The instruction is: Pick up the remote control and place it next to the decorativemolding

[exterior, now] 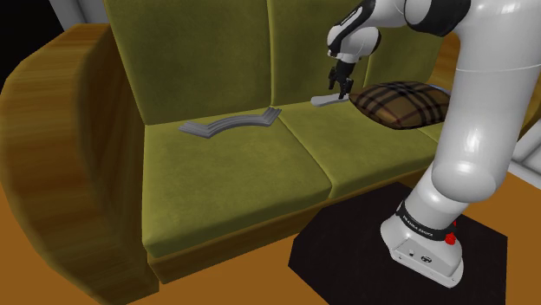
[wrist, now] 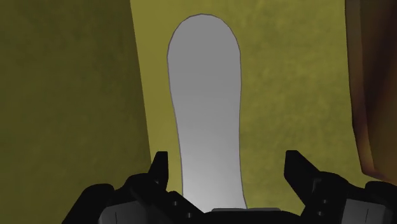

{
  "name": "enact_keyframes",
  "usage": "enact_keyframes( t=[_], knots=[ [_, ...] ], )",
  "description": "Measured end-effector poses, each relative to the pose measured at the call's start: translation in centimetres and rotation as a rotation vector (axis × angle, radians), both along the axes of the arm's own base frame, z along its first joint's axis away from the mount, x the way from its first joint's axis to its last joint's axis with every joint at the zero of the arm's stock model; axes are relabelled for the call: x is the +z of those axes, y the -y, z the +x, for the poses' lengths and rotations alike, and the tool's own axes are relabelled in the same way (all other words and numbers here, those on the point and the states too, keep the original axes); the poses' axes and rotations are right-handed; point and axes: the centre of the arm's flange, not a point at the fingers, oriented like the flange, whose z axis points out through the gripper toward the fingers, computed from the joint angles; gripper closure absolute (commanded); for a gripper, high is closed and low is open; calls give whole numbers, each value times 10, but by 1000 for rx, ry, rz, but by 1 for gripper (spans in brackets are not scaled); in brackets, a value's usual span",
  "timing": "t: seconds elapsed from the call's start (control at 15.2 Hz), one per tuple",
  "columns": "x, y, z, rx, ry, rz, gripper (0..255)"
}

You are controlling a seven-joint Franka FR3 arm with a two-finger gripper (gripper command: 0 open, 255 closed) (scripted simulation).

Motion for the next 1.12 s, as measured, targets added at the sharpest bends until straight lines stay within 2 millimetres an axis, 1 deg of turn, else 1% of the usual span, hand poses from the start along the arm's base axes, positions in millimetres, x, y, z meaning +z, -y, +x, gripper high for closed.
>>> enact_keyframes(
  t=[0.26,0.33,0.4,0.53,0.66,0.73,0.79,0.86,1.12],
  knots=[
    [0,3,-2,1,13,26,0],
    [-3,-1,-2,-2,19,20,0],
    [-4,-1,-3,2,30,7,0],
    [0,2,-2,-2,15,28,0],
    [-2,-1,-1,-3,14,18,0],
    [-2,0,-2,0,20,16,255],
    [6,1,4,5,48,-5,255],
    [-11,-2,9,17,31,-15,255],
    [-11,-1,13,20,42,-31,255]
  ],
)
